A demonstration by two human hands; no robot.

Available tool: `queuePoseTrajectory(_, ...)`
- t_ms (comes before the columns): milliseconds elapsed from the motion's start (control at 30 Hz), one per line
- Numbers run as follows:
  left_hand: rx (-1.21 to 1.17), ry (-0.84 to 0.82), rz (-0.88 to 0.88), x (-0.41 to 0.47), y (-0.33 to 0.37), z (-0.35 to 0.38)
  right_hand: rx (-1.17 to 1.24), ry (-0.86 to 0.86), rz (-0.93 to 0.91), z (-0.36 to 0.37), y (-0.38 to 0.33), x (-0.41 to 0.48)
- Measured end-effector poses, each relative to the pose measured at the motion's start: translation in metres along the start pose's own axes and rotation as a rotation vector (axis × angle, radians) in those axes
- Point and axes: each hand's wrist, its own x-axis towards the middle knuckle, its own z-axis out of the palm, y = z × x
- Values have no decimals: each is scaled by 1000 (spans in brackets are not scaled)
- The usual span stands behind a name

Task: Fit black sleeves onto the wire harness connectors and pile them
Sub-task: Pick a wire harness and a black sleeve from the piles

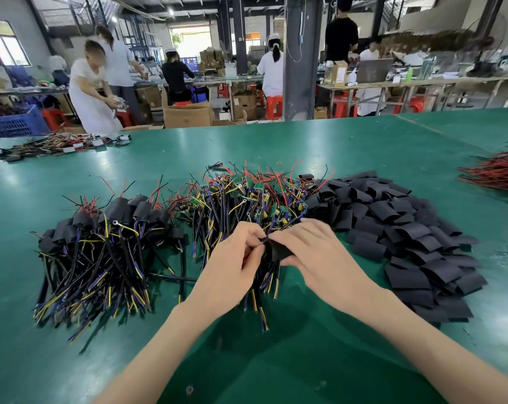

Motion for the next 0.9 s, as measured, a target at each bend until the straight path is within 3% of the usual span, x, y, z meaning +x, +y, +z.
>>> queuePoseTrajectory(167,-110,8,-110,0,3,2,-70,-152,19,7,-16,-4)
queuePoseTrajectory(367,-290,-152,-190,4,-2,-11,-85,-121,173,9,-14,-5)
queuePoseTrajectory(600,-68,-254,-173,6,-19,-21,145,-27,356,1,26,1)
queuePoseTrajectory(767,-14,-261,-132,5,-18,-10,242,18,320,-2,25,2)
queuePoseTrajectory(900,-52,-144,-91,6,-13,-10,208,-62,282,-2,28,2)
